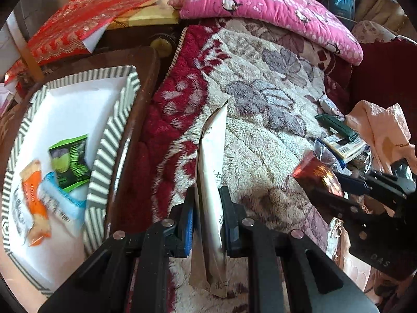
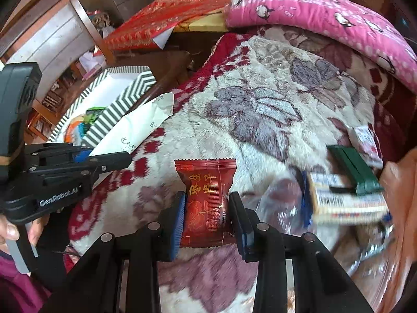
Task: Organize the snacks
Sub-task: 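Carry the white stick packet with the left gripper while the right gripper carries the red packet over the tray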
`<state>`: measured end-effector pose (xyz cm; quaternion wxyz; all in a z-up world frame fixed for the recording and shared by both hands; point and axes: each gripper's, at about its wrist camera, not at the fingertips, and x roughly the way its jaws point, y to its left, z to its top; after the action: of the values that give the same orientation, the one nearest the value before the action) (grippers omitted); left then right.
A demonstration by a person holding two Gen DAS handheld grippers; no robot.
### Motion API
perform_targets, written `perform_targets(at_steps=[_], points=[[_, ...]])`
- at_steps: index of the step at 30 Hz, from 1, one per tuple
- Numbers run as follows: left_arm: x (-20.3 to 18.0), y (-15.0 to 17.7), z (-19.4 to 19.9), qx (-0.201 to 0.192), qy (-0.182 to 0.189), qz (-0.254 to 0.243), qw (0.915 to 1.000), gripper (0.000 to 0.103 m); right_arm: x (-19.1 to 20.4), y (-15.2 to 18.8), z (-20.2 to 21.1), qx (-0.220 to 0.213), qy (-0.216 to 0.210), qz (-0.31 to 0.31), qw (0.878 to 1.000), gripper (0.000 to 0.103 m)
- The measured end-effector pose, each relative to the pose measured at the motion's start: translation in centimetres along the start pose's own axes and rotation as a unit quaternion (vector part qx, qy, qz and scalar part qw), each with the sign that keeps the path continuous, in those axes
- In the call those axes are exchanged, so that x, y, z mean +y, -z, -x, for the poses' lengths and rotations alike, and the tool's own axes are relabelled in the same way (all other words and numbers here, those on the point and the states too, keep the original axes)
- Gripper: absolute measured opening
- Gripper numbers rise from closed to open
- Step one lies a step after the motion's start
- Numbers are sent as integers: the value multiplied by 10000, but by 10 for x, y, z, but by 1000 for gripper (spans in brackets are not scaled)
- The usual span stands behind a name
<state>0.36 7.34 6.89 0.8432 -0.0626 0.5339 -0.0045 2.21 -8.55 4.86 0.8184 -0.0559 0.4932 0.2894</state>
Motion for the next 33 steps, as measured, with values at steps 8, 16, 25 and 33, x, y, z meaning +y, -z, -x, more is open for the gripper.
perform_targets(at_steps=[8,16,25,33], points=[[3,10,32,-334,-203,-16,9992,17,9,16,26,-388,-100,-377,9985,36],[7,16,51,-534,-325,-13,9980,17,23,18,38,-511,-147,-374,9979,36],[20,19,62,-625,-421,77,9971,17,41,9,38,-501,-190,-175,9984,36],[37,19,67,-661,-479,258,9963,17,57,-2,35,-466,-221,25,9987,36]])
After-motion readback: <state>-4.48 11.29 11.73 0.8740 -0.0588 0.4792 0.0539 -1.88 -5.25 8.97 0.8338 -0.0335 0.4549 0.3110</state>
